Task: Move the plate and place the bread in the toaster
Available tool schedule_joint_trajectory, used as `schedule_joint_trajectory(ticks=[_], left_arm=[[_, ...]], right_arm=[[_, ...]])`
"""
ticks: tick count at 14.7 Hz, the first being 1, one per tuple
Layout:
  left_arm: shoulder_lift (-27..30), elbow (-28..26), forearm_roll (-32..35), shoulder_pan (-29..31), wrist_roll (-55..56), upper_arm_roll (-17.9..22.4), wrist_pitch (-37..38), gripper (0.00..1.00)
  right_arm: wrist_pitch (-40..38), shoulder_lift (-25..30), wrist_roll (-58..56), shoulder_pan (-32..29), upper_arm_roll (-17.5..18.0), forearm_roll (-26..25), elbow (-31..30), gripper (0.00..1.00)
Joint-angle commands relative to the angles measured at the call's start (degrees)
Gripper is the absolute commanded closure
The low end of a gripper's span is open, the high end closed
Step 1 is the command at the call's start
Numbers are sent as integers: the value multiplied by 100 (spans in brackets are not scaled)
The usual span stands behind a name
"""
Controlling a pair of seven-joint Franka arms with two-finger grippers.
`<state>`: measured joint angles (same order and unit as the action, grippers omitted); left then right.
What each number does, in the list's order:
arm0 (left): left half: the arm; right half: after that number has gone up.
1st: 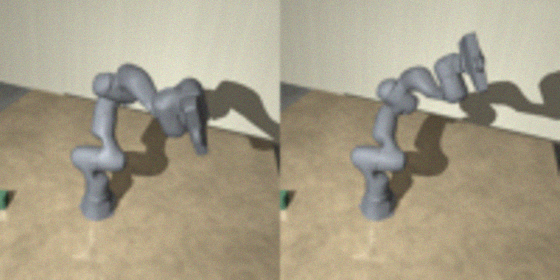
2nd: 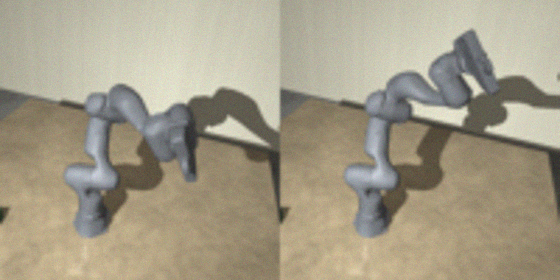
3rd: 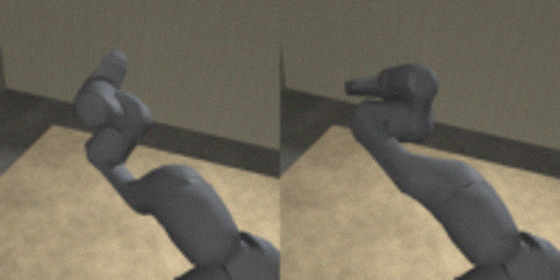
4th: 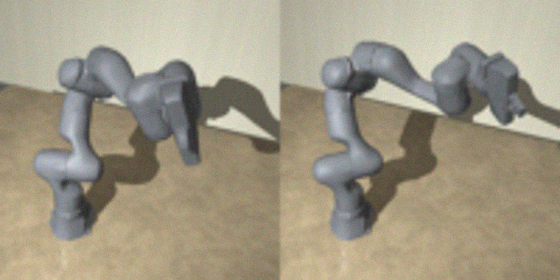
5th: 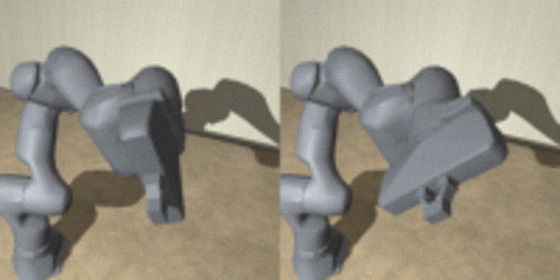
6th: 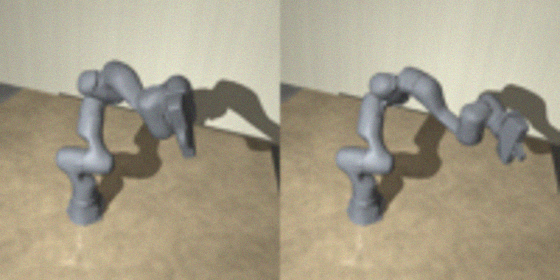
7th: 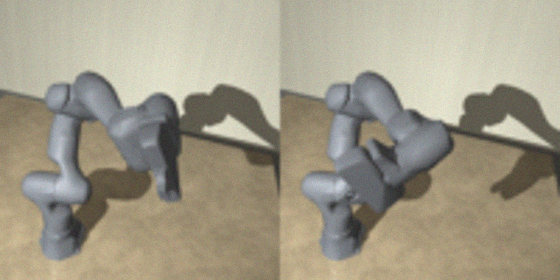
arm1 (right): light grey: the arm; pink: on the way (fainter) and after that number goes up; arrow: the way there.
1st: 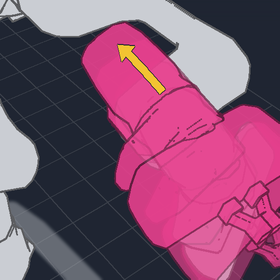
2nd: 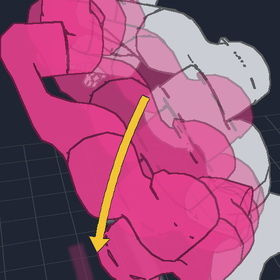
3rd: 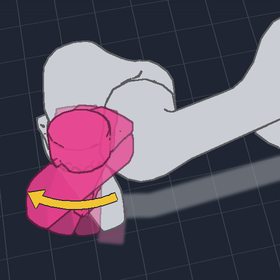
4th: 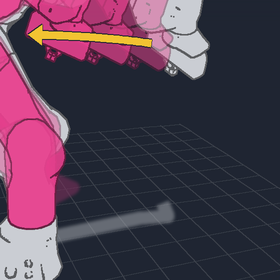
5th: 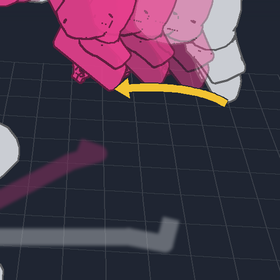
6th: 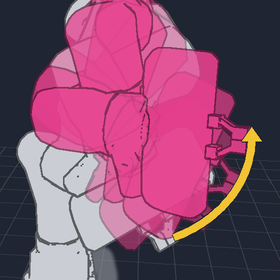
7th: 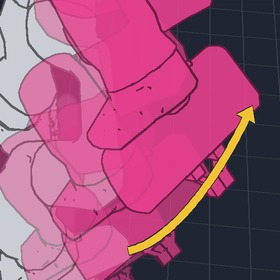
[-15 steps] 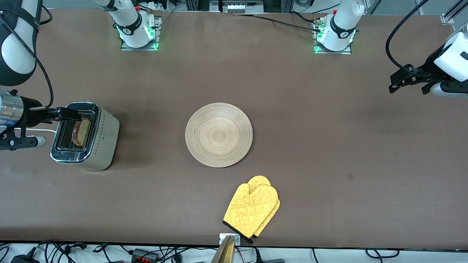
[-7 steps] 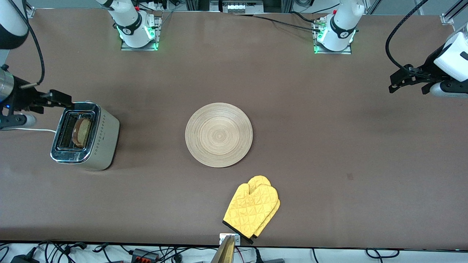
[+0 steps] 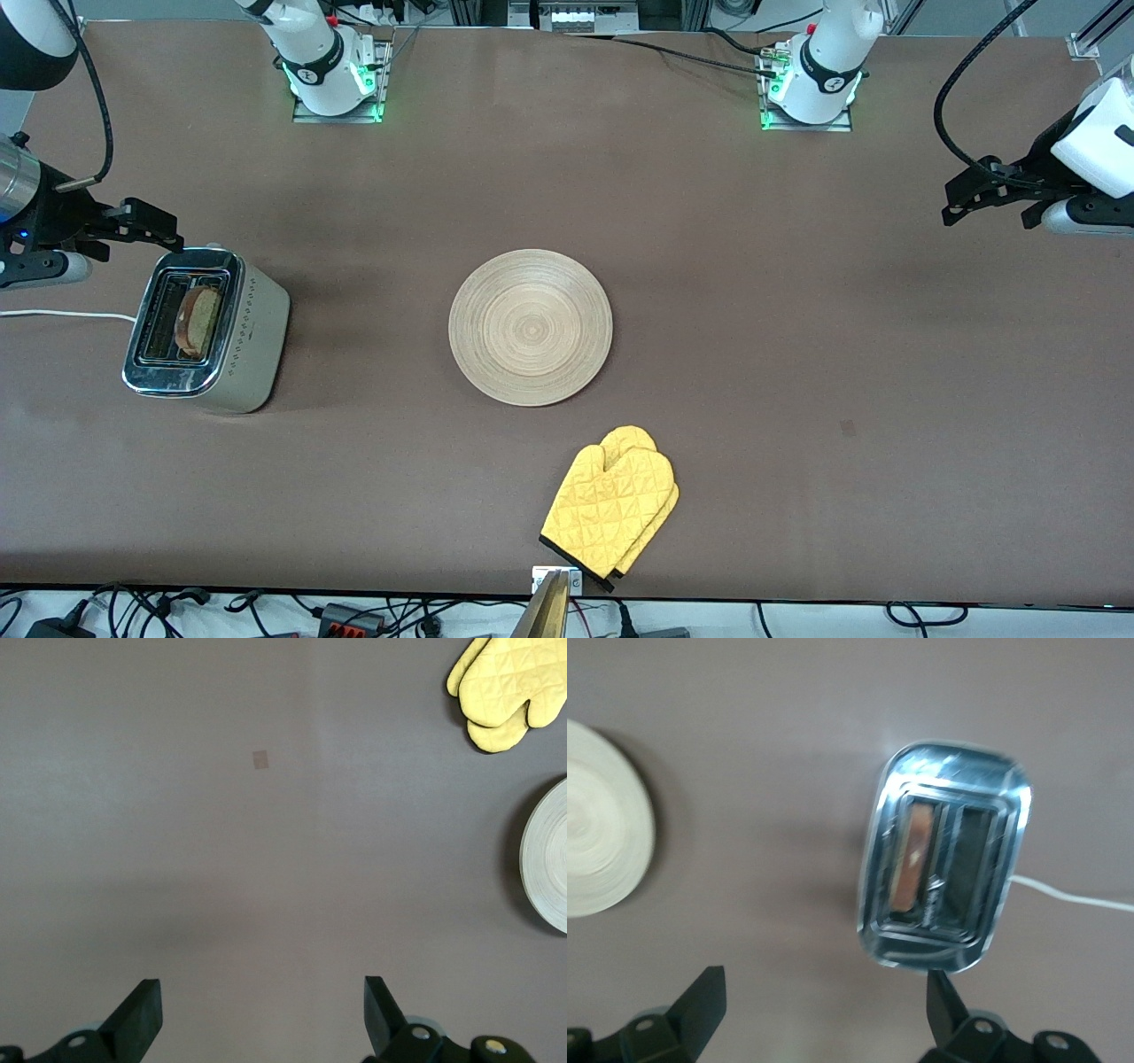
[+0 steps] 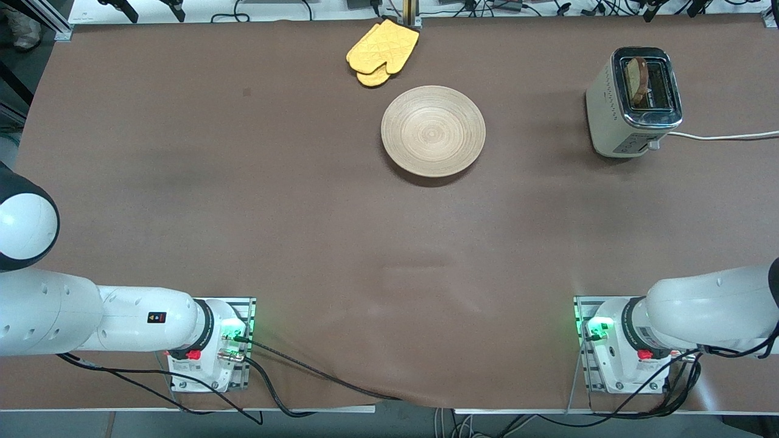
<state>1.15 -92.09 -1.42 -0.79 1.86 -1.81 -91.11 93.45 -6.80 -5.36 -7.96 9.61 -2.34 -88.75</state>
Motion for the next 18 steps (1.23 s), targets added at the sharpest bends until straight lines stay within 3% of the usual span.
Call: schedule_joint_trajectory(ticks=[1,7,18], left_arm=[[-45,139,-16,0,42,-21,111,0],[-45,139,-16,0,42,-12,111,0],[-45,139,-16,0,33,-12,111,0]], right_arm=[[420,249,44,-162,120,-214,-406,0],[-45,56,53,-179,112,-223,-205,0],[-90,47,44,-179,103,-241,-169,0]])
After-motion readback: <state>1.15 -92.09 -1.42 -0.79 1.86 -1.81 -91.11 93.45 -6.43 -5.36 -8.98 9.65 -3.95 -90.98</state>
